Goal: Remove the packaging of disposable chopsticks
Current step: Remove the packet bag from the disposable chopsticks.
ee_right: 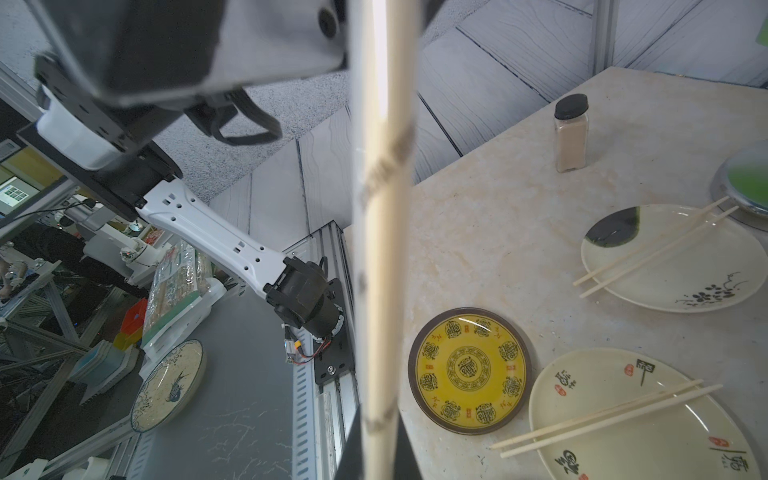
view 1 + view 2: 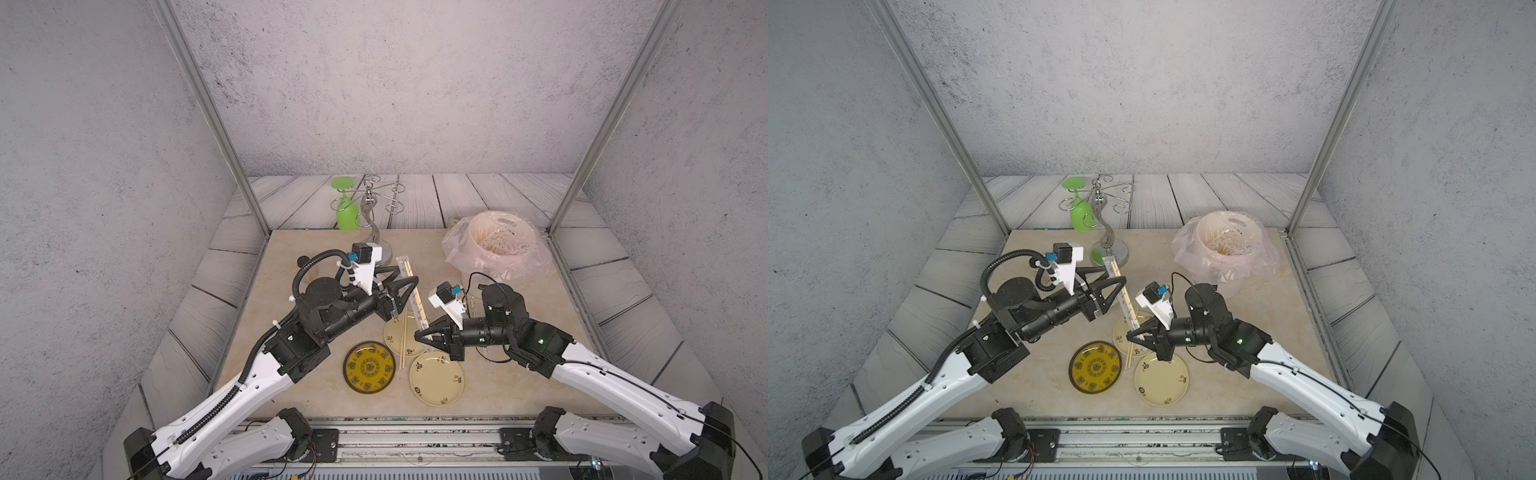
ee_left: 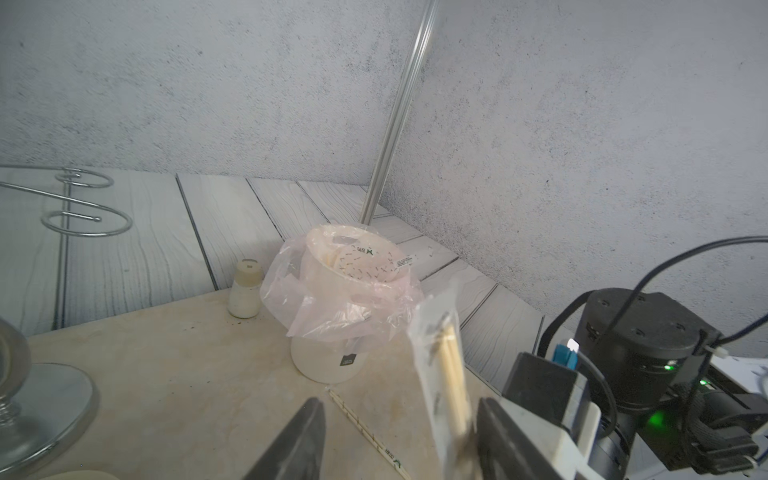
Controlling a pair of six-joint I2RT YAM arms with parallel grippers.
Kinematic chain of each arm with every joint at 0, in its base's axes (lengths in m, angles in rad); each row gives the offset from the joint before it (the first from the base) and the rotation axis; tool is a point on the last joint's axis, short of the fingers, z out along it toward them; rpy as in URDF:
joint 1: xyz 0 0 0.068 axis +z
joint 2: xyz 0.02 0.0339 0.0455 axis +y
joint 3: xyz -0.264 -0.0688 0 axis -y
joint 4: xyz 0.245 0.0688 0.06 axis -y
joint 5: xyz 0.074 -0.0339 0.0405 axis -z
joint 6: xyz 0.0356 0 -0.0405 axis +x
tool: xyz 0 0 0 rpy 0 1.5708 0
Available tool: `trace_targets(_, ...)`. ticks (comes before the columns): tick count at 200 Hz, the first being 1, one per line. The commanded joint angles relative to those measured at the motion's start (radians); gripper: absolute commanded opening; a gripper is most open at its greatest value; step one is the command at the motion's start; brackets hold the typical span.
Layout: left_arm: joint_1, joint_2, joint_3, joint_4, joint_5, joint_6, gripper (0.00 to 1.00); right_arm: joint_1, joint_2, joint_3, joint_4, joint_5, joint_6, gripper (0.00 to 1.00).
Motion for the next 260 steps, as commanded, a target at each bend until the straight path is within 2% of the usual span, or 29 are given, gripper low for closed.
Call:
trace_targets(1,0.04,0.012,0.066,-0.053,0.02,0.068,0.6,0.003,-0.018,0.035,-0.078,0.034,-0.055,0.0)
trace_targets(34,0.087,0.023,0.085,-0.064,0.15,0.07,0.6,0.003,-0.045,0.031,-0.134,0.063,-0.077,0.0)
trace_targets(98,0.145,0.014,0.064,-0.042,0.299,0.032,0.54,0.003,-0.066,0.038,-0.182,0.048,-0.112,0.0)
trace_targets(165,0.169,0.039,0.061,0.064,0.491,-0.028,0.32,0.003,-0.066,0.023,-0.163,-0.035,-0.104,0.0)
trace_targets(180,0.17,0.044,0.056,0.094,0.532,-0.048,0.23,0.003,-0.061,0.028,-0.166,-0.044,-0.105,0.0)
trace_targets(193,0.17,0.046,0.055,0.102,0.537,-0.058,0.11,0.003,-0.06,0.031,-0.171,-0.047,-0.106,0.0)
trace_targets(201,0.169,0.047,0.056,0.102,0.535,-0.058,0.0,0.003,-0.062,0.029,-0.174,-0.046,-0.107,0.0)
trace_targets(260,0.17,0.023,0.047,0.062,0.421,-0.03,0.0,0.003,-0.079,0.021,-0.189,-0.066,-0.099,0.0)
